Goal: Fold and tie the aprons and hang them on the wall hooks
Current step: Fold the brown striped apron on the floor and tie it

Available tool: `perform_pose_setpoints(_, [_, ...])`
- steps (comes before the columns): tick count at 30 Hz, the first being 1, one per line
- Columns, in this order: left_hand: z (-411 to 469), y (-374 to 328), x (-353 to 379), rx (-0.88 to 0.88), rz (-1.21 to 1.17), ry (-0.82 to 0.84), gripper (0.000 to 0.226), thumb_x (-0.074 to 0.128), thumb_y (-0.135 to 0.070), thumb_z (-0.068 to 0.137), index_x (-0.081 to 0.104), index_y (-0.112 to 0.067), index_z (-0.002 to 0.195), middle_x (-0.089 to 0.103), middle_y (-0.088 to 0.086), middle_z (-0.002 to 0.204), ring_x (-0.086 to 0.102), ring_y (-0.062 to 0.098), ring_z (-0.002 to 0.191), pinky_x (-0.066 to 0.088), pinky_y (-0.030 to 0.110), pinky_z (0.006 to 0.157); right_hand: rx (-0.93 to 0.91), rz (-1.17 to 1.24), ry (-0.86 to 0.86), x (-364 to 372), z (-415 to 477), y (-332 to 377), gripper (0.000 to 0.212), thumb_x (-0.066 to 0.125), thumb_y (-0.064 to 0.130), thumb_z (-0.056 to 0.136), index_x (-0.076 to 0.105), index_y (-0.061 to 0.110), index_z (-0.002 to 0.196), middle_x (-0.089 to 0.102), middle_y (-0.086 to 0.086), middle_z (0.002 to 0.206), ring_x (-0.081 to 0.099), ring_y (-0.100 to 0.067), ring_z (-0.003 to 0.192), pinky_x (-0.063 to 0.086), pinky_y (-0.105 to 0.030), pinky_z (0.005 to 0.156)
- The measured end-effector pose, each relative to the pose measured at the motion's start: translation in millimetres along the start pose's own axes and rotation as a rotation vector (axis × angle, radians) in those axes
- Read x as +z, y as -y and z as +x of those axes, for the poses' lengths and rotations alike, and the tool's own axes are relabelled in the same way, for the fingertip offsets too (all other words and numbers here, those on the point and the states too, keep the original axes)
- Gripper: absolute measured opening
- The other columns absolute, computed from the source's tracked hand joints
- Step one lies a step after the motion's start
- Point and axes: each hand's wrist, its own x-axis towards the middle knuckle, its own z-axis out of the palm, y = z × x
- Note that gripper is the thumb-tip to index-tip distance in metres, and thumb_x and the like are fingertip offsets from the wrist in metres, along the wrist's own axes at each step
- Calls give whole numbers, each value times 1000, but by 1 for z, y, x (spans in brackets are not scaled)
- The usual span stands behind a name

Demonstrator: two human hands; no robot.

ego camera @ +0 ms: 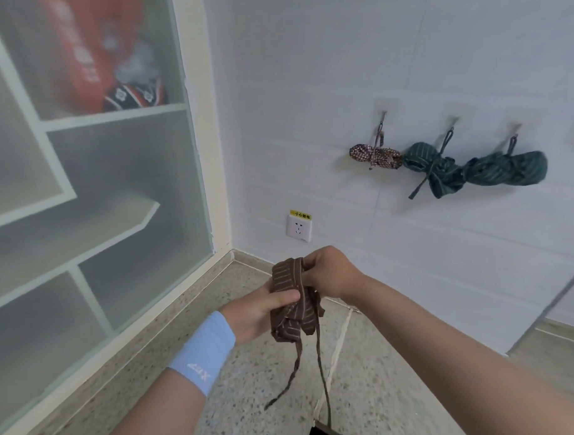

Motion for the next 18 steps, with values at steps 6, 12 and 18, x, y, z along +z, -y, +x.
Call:
perform_pose_setpoints(6, [-3,-14,4,53,219,-213,78,84,-28,66,48,-27,136,69,4,121,67,20,109,57,41,89,56,451,342,-18,-18,28,38,42,-9,86,70,-4,111,73,-16,103,69,-26,94,59,-37,80])
perform_pose_setpoints(12, [-6,-34,-2,110,339,-365,79,92,-36,59,52,-29,127,72,4,110,71,18,99,57,42,91,1,412,149,-3,-24,52,18,72,26,90,72,13,103,76,-8,98,74,-20,89,62,-41,75])
perform_pose_setpoints(18, [-22,-50,-12,112,378,-357,59,86,-27,67,62,-13,119,73,9,106,72,22,94,59,35,81,-9,570,29,1,-13,67,28,73,30,90,69,7,105,76,-12,99,74,-28,93,56,-58,87])
